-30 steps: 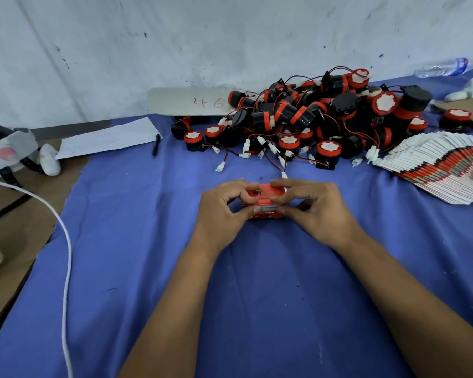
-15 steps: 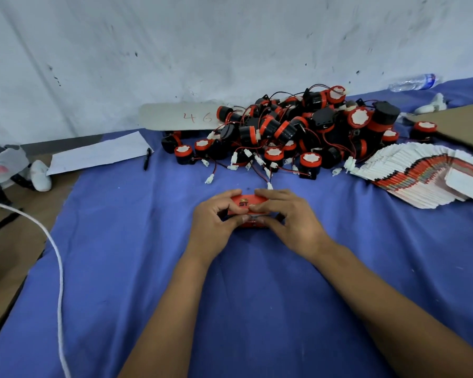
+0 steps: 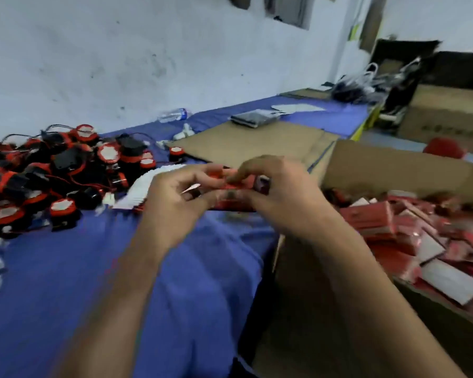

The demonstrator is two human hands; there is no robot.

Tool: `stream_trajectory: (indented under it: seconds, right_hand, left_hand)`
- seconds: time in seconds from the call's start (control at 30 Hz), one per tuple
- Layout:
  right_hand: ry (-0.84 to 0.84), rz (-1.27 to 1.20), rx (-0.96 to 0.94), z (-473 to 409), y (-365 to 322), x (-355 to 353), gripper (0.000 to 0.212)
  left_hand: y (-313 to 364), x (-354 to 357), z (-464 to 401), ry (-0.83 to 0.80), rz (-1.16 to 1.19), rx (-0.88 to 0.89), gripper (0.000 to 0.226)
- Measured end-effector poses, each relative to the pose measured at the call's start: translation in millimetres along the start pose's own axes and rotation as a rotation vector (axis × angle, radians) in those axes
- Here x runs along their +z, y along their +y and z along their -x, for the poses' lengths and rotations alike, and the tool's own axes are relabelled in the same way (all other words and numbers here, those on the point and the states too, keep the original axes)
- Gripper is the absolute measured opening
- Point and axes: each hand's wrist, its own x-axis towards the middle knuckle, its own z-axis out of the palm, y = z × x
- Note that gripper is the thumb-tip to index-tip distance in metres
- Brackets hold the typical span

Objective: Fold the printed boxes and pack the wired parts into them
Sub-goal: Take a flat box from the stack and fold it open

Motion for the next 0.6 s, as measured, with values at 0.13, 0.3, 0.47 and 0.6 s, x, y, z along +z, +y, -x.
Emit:
stream_trajectory:
  seconds: [0.13,0.3,0.47,0.6]
  right_hand:
    - [0.048,0.372,0.361,53.3,64.1,-109.0,0.016]
    - [-0.134,0.526,0.904,99.5,112.7,-158.0,0.028]
    - [-0.125,0.529,0.965,96.5,112.4,-150.0,0.027]
    - [0.158,0.492,0.768,63.3,83.1,-122.7,0.025]
  left_hand:
    - [15.5,122.7,-44.2,-0.252,-0.026,0.011,0.03]
    - [12.8,203.8,-54.3,-0.529,-0.328,-0.013,0.02]
    - [7.6,204.0,-52.1,-0.551,-0.512,-0.052,0.02]
    - [13.5,182.7,-51.1,-0.33,-0.47,0.0,0.021]
